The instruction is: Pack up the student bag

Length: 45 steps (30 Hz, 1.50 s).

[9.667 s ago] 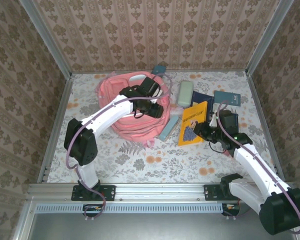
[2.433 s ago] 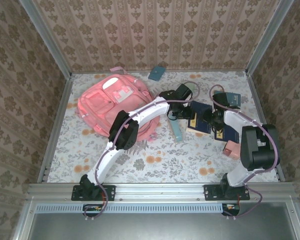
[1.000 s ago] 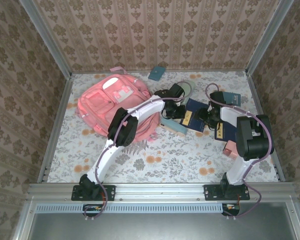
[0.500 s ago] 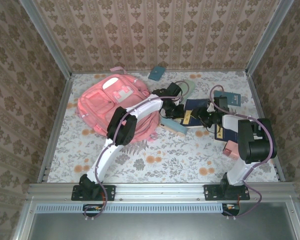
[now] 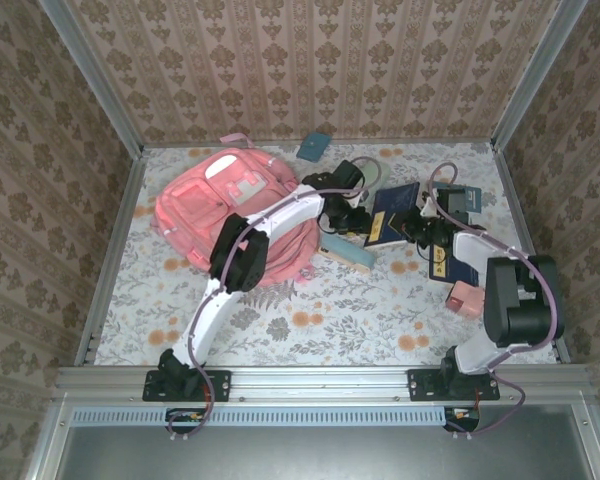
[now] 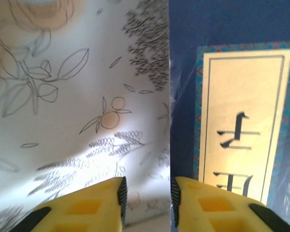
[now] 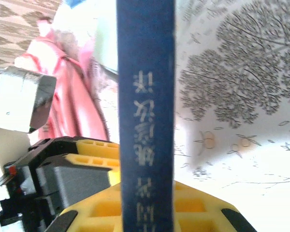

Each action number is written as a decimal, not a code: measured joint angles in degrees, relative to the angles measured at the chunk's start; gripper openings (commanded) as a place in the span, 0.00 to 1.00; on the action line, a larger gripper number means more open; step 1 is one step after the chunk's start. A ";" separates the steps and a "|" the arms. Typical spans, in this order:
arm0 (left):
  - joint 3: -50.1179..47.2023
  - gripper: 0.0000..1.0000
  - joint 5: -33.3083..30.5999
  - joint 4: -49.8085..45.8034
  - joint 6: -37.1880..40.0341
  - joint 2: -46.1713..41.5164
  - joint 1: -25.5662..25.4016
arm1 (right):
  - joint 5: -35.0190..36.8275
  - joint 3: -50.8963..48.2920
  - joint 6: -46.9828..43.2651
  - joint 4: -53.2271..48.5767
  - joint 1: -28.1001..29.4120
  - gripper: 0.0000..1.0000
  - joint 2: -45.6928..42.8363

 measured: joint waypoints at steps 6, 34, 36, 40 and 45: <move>-7.85 0.44 -6.12 -1.79 6.25 -16.52 2.27 | 0.28 -0.11 0.00 -1.31 1.14 0.00 -7.58; -42.23 0.62 -31.15 -4.85 29.00 -35.52 12.04 | 3.23 2.01 1.92 -4.07 15.43 0.00 -10.78; -42.27 0.64 -31.28 -4.63 29.64 -35.41 11.50 | 3.23 2.01 1.95 -4.07 15.47 0.00 -10.78; -42.32 0.65 -29.73 -4.22 30.36 -35.41 10.99 | 3.37 2.01 1.95 -4.07 15.47 0.00 -10.78; -42.32 0.62 -27.91 -4.11 30.53 -35.41 10.99 | 3.61 2.01 2.16 -4.07 15.58 0.00 -10.78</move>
